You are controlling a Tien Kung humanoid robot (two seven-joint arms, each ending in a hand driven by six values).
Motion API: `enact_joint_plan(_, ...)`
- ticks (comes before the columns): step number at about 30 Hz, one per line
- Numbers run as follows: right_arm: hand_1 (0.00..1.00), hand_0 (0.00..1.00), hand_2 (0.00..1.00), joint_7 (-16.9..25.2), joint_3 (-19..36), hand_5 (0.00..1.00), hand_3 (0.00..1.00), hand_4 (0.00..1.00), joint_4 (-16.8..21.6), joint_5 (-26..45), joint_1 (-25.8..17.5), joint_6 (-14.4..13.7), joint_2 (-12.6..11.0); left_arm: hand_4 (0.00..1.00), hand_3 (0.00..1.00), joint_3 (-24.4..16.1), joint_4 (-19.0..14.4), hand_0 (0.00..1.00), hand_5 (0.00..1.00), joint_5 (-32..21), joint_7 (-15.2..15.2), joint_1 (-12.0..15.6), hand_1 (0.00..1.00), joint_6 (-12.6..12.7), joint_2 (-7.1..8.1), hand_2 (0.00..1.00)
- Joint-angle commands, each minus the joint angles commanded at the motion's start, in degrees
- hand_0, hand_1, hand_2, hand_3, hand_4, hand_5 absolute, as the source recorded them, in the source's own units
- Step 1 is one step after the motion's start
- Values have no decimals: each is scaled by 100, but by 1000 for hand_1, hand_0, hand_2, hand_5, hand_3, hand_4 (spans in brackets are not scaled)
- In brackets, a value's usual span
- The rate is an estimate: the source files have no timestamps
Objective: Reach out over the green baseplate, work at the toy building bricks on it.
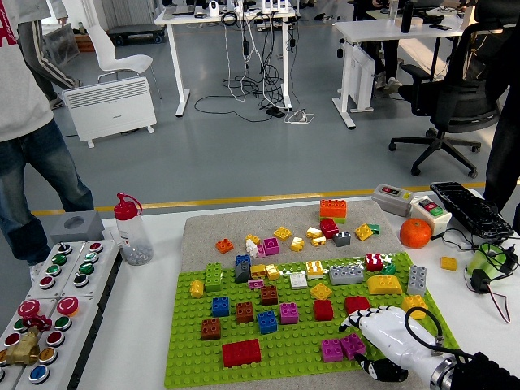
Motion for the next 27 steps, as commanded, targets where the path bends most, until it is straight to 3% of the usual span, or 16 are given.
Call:
enact_joint_plan(14, 801, 726, 859, -4, 174, 173, 785, 658, 99, 9, -114, -23, -43, 241, 465, -19, 0, 667, 998, 30, 10, 12, 614, 6, 0, 565)
enact_joint_plan(22, 789, 705, 863, 136, 762, 191, 796, 671, 529, 62, -578, -81, -315, 242, 465, -35, 0, 665, 998, 73, 18, 41, 614, 1, 0, 565)
enact_joint_plan(23, 568, 434, 769, 187, 837, 200, 754, 608, 561, 98, -642, -147, -339, 241, 465, -38, 0, 665, 998, 81, 19, 43, 614, 0, 0, 566)
enact_joint_plan(27, 568, 434, 769, 525, 1190, 200, 754, 608, 659, 451, -932, -578, -408, 241, 465, -52, 0, 665, 998, 113, 23, 51, 614, -6, 0, 566)
